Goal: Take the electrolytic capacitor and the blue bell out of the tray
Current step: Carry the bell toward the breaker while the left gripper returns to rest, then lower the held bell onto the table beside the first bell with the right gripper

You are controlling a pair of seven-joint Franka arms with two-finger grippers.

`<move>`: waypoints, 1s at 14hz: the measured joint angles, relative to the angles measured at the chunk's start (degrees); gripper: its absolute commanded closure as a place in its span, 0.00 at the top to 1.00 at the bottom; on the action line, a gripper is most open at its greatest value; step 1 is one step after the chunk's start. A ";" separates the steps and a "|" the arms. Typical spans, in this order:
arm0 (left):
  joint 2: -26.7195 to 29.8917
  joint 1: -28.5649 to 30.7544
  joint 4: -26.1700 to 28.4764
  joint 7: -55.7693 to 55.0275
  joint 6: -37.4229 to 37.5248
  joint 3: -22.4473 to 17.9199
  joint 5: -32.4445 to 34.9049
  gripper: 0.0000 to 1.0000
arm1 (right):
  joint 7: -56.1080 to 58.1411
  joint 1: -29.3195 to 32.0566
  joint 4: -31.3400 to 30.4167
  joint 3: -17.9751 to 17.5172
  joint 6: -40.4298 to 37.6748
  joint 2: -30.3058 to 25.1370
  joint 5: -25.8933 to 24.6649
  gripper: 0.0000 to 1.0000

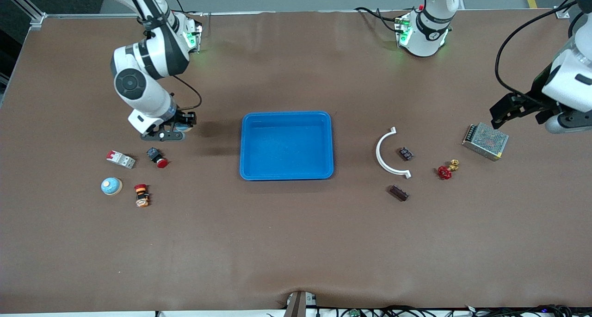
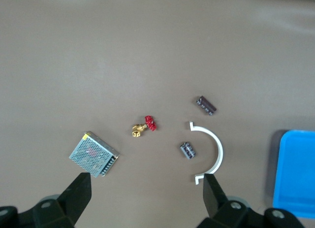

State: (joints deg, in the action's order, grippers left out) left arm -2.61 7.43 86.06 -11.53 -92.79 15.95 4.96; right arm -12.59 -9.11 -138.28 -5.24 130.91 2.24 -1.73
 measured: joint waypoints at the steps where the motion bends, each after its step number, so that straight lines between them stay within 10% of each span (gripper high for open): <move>1: 0.83 -2.01 0.86 0.89 0.31 -2.30 -0.13 1.00 | 3.12 1.98 -0.97 0.03 1.32 -0.26 -0.26 0.00; 14: 3.22 -5.76 3.12 3.68 1.03 -7.24 -0.44 1.00 | 29.51 24.06 -9.94 0.36 18.75 0.80 -6.87 0.00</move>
State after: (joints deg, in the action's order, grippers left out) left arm 0.61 1.66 89.18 -7.85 -91.76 8.71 4.52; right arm 16.92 14.95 -148.23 -4.88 149.66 3.04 -8.60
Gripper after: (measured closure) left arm 0.000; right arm 0.370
